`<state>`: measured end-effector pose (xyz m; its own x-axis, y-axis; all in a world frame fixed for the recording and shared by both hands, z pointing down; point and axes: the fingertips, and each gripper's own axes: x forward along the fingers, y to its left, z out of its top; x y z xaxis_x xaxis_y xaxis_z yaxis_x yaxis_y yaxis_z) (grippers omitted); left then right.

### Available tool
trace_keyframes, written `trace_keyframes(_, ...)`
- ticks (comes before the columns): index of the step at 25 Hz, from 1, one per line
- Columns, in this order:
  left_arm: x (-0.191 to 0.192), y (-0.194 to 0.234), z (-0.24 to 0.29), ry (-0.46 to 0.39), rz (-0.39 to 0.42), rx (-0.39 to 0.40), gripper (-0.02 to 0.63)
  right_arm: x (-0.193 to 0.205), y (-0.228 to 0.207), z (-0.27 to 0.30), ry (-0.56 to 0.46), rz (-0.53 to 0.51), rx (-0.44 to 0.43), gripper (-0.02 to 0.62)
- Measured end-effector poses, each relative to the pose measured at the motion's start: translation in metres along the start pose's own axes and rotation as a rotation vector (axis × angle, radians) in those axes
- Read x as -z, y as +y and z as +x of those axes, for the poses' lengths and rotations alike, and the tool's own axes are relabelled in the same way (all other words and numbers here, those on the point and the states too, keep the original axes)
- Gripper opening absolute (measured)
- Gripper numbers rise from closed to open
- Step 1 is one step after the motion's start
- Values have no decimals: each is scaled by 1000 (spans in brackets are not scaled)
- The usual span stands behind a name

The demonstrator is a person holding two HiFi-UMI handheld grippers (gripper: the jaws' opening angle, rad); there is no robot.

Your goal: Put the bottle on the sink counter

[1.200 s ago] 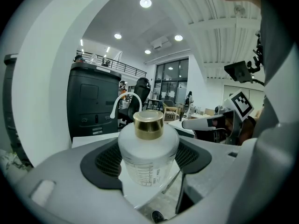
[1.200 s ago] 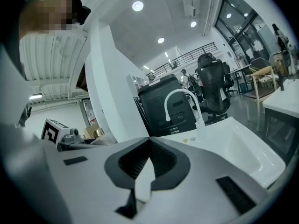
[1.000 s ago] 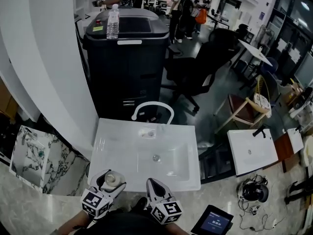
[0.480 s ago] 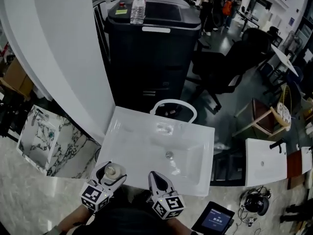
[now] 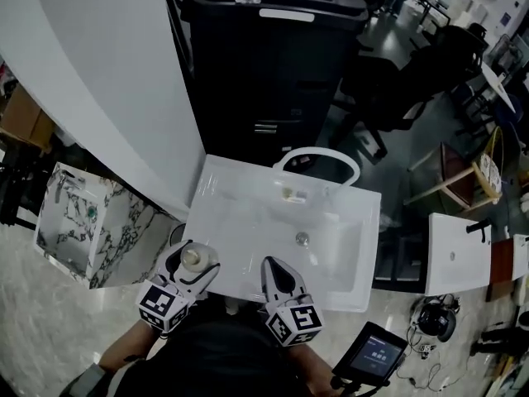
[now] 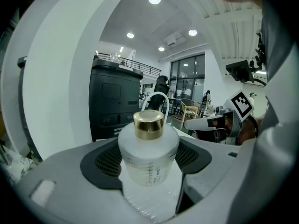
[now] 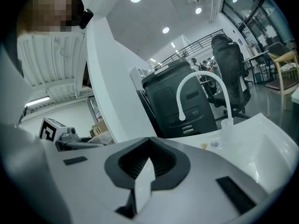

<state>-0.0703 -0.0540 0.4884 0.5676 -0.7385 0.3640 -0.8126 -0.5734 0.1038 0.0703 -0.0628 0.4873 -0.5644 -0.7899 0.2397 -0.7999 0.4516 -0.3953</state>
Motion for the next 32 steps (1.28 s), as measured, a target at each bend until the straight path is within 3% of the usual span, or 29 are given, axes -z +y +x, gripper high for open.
trace_keyframes(8, -9, 46, 10, 4, -9, 27, 336, -3, 12, 29, 5, -22, 68, -5)
trace_keyframes(17, -8, 87, 41, -4, 42, 65, 336, -6, 17, 64, -4, -58, 137, -5)
trace_keyframes(25, 1, 110, 87, 2, 63, -1, 336, -4, -1, 83, 28, -141, 99, -5)
trace_keyframes(32, 13, 123, 126, 26, 82, -33, 336, 8, -32, 98, 61, -120, 113, -5)
